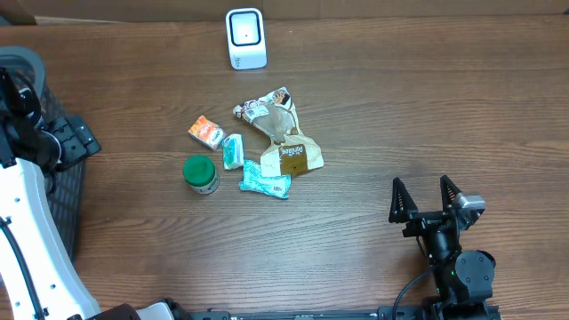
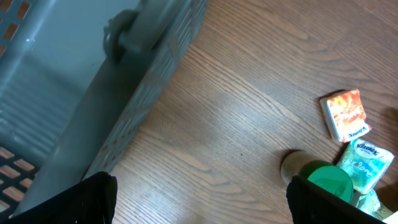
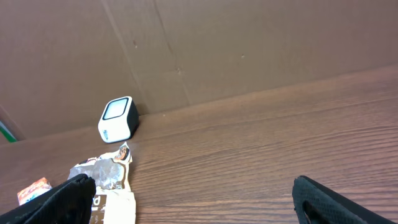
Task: Scan the item barcode
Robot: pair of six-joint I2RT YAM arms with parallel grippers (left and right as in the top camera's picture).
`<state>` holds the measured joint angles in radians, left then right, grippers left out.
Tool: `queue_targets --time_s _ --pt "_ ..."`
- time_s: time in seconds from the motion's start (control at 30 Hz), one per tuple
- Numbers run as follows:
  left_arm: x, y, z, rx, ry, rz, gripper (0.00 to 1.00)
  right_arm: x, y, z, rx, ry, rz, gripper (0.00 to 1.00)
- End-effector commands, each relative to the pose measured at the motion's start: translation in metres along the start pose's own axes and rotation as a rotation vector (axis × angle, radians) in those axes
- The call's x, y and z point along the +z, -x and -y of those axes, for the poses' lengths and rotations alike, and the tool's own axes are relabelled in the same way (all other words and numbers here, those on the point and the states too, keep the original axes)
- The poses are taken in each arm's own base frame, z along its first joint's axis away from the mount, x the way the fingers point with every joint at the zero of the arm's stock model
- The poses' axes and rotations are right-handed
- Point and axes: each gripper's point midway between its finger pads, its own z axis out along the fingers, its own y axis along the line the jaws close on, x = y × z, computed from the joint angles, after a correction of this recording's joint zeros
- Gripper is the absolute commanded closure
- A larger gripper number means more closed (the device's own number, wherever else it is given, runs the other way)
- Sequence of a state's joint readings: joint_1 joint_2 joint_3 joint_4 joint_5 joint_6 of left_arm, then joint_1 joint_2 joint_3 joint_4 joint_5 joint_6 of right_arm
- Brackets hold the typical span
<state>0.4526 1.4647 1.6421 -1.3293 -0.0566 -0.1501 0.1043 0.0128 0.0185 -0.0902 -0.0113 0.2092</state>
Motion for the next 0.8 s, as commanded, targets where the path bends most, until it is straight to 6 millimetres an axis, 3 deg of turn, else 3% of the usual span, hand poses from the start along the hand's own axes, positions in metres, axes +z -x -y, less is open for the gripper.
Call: queue_targets --time_s 0.0,0.17,0.4,0.47,0.77 --pt "0.003 0.001 0.015 0.084 -0.082 -0.004 0.11 0.0 -0.001 0.002 -0.001 -0.004 0.007 0.0" --pt "-0.007 -0.003 0.065 0.312 -0.338 0.021 0.11 0.0 -0.001 0.002 -0.001 -0.004 0.007 0.0" --pt "-0.007 0.022 0.065 0.282 -0.31 0.117 0.04 0.0 -0.001 0.002 -0.001 -0.004 0.007 0.0" --pt "-0.009 0.025 0.07 0.287 -0.33 0.135 0.0 0.0 -0.001 0.002 -0.001 -0.004 0.007 0.0" --pt "-0.007 0.03 0.071 0.29 -0.334 0.149 0.01 0.0 -0.001 0.002 -0.001 -0.004 0.007 0.0"
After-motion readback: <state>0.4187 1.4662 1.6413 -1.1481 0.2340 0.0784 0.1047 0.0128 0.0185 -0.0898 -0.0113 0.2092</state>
